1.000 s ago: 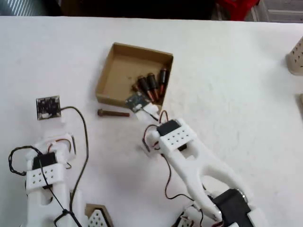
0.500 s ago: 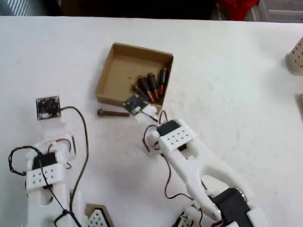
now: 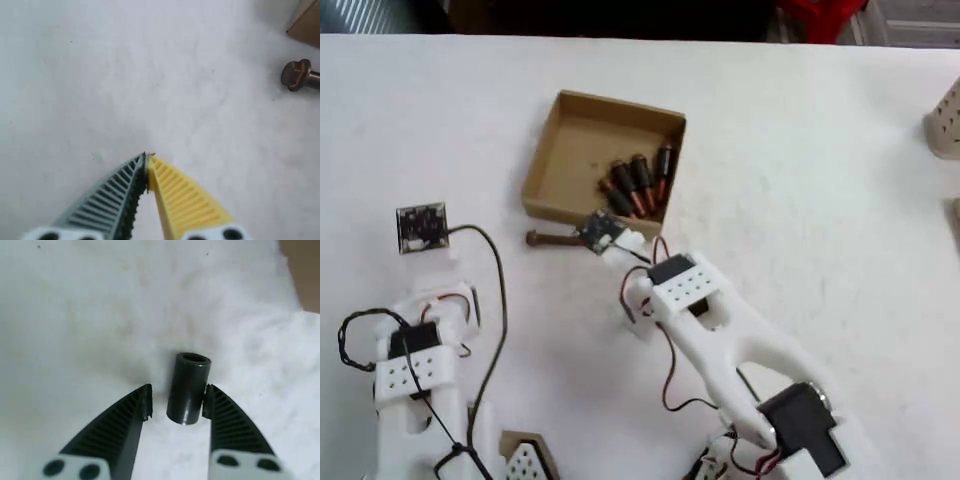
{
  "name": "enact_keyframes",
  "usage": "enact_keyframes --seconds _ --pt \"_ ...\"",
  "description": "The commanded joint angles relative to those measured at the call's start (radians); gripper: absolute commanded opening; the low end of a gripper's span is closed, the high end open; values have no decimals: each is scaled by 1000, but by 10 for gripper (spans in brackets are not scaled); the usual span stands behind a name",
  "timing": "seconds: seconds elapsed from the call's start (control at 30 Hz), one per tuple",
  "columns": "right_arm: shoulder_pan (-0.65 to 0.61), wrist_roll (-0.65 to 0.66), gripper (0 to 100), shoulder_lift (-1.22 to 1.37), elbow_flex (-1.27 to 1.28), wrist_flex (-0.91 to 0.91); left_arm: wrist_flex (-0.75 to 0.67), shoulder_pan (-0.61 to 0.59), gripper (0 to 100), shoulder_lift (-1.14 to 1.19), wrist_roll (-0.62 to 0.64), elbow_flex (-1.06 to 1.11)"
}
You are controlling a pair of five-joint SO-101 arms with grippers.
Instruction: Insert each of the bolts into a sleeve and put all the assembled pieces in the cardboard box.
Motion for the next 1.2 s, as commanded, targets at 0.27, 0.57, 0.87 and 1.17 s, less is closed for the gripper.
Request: enact_keyframes --seconds 0.27,0.57,0.87,1.17 --pt "41 5 25 85 -75 16 14 -7 21 -5 -3 -12" --pt "173 3 17 -65 -38 18 201 154 21 2 201 -218" --pt "180 3 17 -93 0 16 193 542 21 41 387 -342" --pt "186 3 17 -96 0 16 8 601 21 449 559 -509"
